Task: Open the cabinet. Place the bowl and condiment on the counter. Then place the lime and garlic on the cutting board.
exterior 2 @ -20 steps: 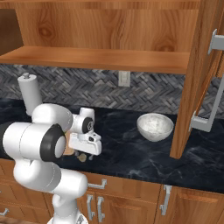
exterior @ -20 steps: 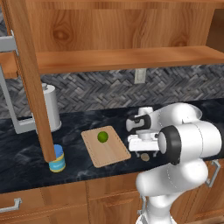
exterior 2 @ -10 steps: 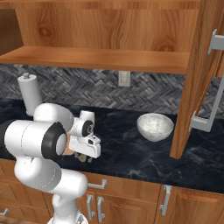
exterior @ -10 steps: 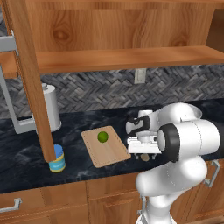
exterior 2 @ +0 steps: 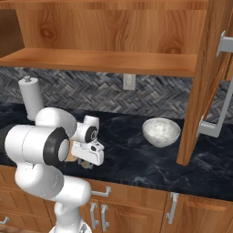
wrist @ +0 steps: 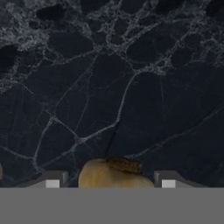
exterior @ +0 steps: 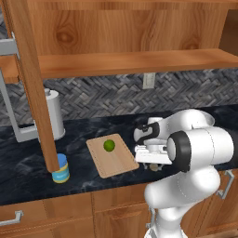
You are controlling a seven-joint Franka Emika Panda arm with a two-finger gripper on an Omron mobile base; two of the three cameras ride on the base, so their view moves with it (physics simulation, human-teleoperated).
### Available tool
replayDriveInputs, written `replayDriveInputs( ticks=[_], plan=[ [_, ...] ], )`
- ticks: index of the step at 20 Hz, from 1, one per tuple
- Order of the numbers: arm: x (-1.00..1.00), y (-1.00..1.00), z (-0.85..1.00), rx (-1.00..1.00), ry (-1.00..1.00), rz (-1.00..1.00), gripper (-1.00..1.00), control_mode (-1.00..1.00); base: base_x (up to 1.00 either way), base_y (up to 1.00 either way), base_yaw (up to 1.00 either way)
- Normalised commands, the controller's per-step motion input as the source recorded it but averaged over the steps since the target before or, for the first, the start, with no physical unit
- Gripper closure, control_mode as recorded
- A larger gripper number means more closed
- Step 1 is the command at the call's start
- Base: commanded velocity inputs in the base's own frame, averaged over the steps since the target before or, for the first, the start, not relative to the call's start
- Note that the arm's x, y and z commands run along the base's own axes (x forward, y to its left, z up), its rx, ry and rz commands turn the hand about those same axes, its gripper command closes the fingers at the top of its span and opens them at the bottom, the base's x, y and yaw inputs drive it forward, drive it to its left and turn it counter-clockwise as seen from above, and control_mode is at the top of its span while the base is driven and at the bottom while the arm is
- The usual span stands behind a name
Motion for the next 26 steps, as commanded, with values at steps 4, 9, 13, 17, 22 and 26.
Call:
replayDriveInputs(
  ticks=[4,9,13,17,22,26],
  plan=[
    [-0.01,0.0,-0.31,0.0,0.0,-0.08,1.0,-1.0,0.0,0.0,0.0],
    [0.0,0.0,-0.32,0.0,0.0,-0.09,1.0,-1.0,0.0,0.0,0.0],
    [-0.03,0.0,-0.09,0.0,-0.01,-0.11,1.0,-1.0,0.0,0.0,0.0],
    [-0.19,0.0,0.22,0.0,-0.01,-0.14,1.0,-1.0,0.0,0.0,0.0],
    [-0.1,0.0,0.47,0.0,-0.06,-0.16,1.0,-1.0,0.0,0.0,0.0],
    [0.0,0.04,0.47,0.0,-0.05,-0.17,1.0,-1.0,0.0,0.0,0.0]
  ],
)
